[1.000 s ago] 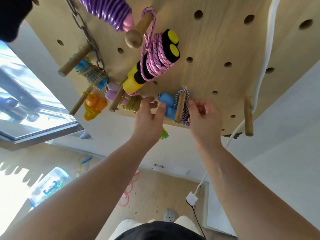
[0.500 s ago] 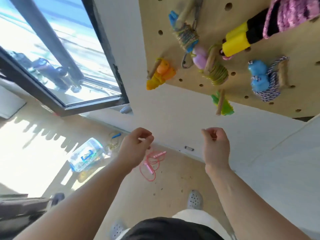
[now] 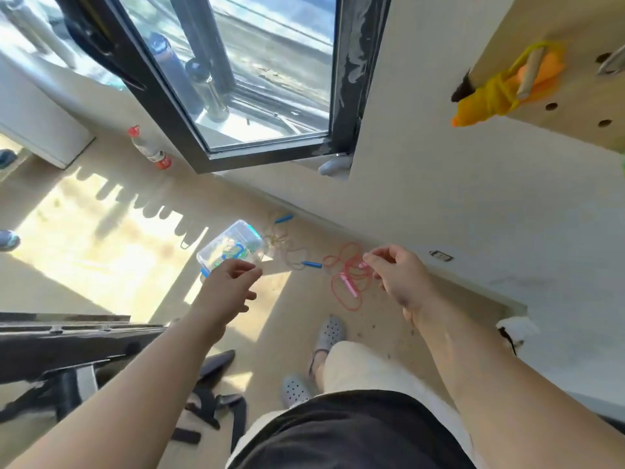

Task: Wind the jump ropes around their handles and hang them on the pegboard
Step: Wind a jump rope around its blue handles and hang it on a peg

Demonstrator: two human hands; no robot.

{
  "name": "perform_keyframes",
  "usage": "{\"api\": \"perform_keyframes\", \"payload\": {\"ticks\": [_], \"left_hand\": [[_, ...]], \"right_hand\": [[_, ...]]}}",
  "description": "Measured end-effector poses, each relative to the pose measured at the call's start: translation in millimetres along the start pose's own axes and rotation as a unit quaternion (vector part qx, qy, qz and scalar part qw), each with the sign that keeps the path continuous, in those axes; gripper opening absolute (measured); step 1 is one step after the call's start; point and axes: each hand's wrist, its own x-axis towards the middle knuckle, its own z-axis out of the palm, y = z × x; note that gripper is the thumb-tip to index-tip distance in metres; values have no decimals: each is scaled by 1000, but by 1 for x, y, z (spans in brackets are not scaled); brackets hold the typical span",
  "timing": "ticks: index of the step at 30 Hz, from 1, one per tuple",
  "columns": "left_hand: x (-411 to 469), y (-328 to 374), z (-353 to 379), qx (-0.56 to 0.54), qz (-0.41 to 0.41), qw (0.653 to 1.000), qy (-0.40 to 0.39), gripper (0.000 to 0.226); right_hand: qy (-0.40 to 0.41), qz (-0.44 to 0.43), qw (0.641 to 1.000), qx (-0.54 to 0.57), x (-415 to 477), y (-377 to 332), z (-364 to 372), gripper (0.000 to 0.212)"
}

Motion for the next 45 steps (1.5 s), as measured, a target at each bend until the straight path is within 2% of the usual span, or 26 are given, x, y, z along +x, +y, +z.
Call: {"api": "perform_keyframes", "payload": {"ticks": [6, 10, 12, 16, 23, 28, 31, 34, 36, 40, 43, 45], "left_hand": [[71, 10, -25, 44, -36, 998, -8, 16], [128, 25, -32, 82, -45, 995, -19, 15], [161, 32, -31, 99, -47, 994, -19, 14], [231, 41, -23, 157, -36, 983, -87, 12], [388, 19, 21, 273, 19, 948, -161, 12], [507, -49, 62, 373, 54, 909, -179, 18], [574, -97, 94, 467, 90, 860, -186, 31], [635, -142, 125, 586, 107, 768, -237, 51], [675, -167, 141, 637, 136, 720, -238, 51], [745, -202, 164, 696, 192, 648, -244, 57], [788, -217, 179, 734, 211, 606, -220, 59], [811, -223, 185, 749, 207, 594, -209, 62]], "right_hand": [[-26, 29, 999, -15, 81, -17, 45, 12], [-17, 61, 997, -48, 144, -25, 72, 26], [-21, 70, 996, -43, 168, -33, 83, 20], [-5, 74, 996, -50, 219, -33, 104, 18], [31, 106, 984, -142, 317, 38, 156, 16], [39, 139, 956, -256, 414, 141, 213, 36], [-22, 134, 945, -298, 459, 199, 243, 14], [-61, 110, 929, -348, 498, 262, 265, 9], [-104, 92, 912, -385, 522, 304, 282, 13], [-182, 37, 892, -411, 562, 369, 319, 29], [-233, 1, 841, -487, 585, 400, 351, 39], [-252, -2, 807, -534, 593, 412, 369, 46]]}}
